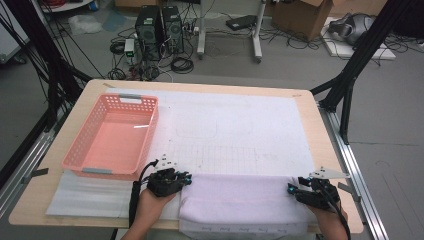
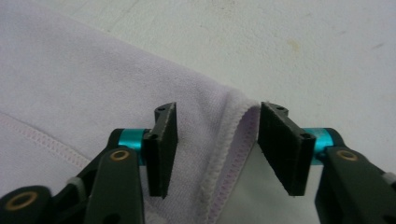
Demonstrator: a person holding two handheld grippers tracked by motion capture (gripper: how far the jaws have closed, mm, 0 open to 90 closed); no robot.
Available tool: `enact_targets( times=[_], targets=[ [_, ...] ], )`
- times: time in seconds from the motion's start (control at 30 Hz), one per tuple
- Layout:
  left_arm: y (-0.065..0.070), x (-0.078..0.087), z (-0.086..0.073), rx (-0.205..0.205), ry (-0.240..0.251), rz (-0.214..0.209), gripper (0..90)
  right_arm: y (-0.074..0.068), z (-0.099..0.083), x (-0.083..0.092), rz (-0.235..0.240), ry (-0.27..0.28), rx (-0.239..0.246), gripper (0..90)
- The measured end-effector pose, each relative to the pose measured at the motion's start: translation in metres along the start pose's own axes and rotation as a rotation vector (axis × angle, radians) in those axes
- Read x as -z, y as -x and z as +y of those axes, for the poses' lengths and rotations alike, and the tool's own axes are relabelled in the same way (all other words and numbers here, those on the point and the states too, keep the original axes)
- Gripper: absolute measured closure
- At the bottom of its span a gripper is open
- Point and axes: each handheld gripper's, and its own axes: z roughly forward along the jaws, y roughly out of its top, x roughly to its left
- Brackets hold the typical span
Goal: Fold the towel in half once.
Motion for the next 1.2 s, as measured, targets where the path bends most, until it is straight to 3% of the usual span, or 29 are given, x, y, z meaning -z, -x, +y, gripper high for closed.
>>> enact_targets(
  times=[0.07,0.13,0.17,0.3,0.43,0.53,0.73,0.93,1.2],
  targets=[
    [0.001,0.000,0.000,0.000,-0.002,0.001,83.6,0.001,0.000,0.001,0.023,0.000,0.000,70.7],
    [0.000,0.000,0.000,0.017,-0.003,-0.005,84.0,0.001,0.000,0.001,0.075,-0.005,-0.018,82.0],
    [0.000,0.000,0.001,0.022,-0.002,-0.004,84.2,0.001,0.000,0.001,0.078,-0.003,-0.024,83.1],
    [-0.001,0.003,0.006,0.026,0.034,-0.004,84.8,0.005,-0.002,0.001,0.107,0.009,-0.048,84.8],
    [-0.008,0.008,0.021,0.028,0.090,-0.018,85.1,0.007,0.000,0.003,0.091,0.067,-0.036,85.4],
    [-0.013,0.006,0.030,0.028,0.113,-0.005,85.1,0.013,0.006,0.005,0.089,0.127,-0.055,85.5],
    [-0.027,-0.006,0.055,0.042,0.135,0.016,85.1,0.030,0.023,-0.005,0.117,0.165,-0.123,85.4],
    [-0.042,-0.015,0.083,0.058,0.152,0.022,85.0,0.042,0.049,-0.021,0.080,0.158,-0.087,85.3],
    [-0.061,-0.030,0.099,0.067,0.164,0.052,84.8,0.053,0.078,-0.038,0.025,0.159,-0.058,85.3]
  ],
)
